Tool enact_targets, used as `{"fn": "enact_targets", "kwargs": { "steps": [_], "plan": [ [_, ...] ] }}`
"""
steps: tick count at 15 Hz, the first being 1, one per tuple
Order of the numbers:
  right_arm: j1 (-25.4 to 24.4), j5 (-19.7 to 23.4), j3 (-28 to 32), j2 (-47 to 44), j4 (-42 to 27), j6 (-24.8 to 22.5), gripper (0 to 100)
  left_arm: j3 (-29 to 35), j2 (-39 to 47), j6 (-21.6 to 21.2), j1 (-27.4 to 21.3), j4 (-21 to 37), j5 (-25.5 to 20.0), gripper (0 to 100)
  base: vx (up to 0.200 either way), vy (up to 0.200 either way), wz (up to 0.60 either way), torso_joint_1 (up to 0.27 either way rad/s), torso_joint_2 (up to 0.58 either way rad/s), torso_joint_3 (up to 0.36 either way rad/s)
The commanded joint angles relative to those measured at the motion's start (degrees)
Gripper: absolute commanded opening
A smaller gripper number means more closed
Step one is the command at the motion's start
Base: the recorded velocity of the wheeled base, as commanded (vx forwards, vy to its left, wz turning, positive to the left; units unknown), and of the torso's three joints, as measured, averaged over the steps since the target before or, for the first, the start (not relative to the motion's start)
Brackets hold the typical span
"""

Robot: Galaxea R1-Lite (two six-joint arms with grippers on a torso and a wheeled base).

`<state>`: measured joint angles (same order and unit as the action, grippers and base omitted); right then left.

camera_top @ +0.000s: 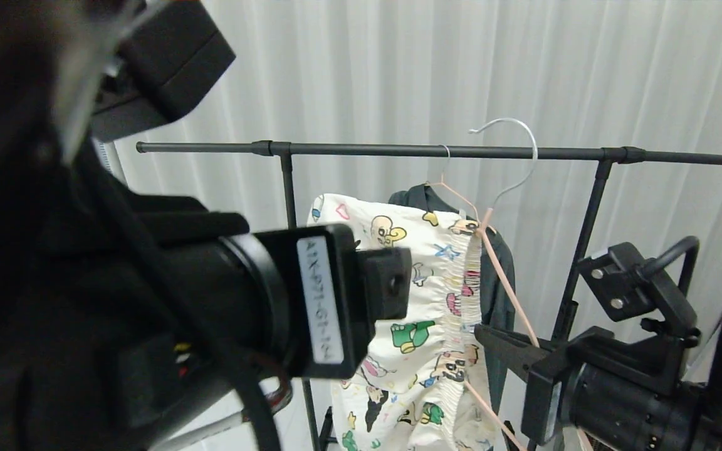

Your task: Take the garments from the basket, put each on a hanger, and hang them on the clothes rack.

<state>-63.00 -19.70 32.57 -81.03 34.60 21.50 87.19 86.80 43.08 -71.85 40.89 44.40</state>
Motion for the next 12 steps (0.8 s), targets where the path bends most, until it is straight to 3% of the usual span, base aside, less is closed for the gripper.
{"fn": "enact_targets", "kwargs": {
  "steps": [1, 3, 7, 9, 12],
  "plan": [
    [0.2, 0.0, -4.2, 4.5, 0.0, -1.6, 0, -7.8, -7.7, -5.3, 0.3, -0.1, 0.0, 100, 0.0, 0.0, 0.0, 0.0, 0.0, 0.0],
    [0.2, 0.1, -7.3, 7.0, 0.0, -2.6, 0, -12.8, -12.4, -12.9, 0.7, -0.6, -0.2, 100, 0.0, 0.0, 0.0, 0.0, 0.0, 0.0],
    [0.2, 0.1, -7.9, 7.6, 0.0, -2.9, 0, -15.0, -13.1, -15.0, 0.7, -1.6, -0.2, 100, 0.0, 0.0, 0.0, 0.0, 0.0, 0.0],
    [0.0, 0.5, -9.5, 8.5, -0.1, -5.1, 0, -17.3, -13.9, -18.0, 0.7, -1.6, -0.4, 100, 0.0, 0.0, 0.0, 0.0, 0.0, 0.0],
    [-0.8, 2.7, -14.9, 13.2, -0.1, -8.4, 0, -18.0, -17.5, -24.3, 0.7, -1.8, -6.2, 100, 0.0, 0.0, 0.0, 0.0, 0.0, 0.0]
  ]
}}
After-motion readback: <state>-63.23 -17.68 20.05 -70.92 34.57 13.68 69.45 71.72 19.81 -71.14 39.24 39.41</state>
